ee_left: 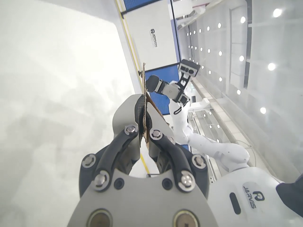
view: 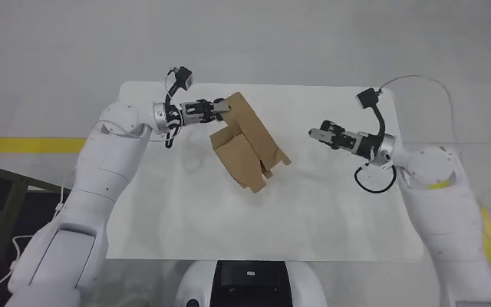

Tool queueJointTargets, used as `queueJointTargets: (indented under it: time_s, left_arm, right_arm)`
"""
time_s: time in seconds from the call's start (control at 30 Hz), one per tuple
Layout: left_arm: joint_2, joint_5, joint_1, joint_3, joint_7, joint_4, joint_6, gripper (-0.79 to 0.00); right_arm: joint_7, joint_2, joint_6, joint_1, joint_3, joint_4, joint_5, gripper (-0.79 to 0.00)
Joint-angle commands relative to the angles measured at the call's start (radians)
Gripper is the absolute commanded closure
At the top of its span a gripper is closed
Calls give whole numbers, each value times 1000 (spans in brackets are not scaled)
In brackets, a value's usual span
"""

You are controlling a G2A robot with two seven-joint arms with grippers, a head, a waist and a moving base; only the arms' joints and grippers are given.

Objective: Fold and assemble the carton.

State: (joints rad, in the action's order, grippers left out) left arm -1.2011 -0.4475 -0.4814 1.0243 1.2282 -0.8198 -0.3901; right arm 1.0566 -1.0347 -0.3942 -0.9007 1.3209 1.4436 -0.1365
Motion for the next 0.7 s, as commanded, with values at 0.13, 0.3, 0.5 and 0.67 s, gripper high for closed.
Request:
queueJointTargets:
  time_s: [0.13, 0.3, 0.5, 0.67]
  left_arm:
    - [-29, -64, 37, -50, 103, 70, -15, 0]
    - [-52, -97, 58, -85, 163, 105, -39, 0]
    - [-68, -115, 71, -102, 155, 126, -47, 0]
    - [-68, -115, 71, -102, 155, 126, -47, 0]
  right_arm:
    - [144, -9, -1, 64, -76, -73, -85, -785]
    - [183, -20, 16, 104, -131, -104, -142, -785]
    - [126, -33, 68, 135, -169, -135, -164, -785]
    - [126, -33, 68, 135, -169, -135, -164, -785]
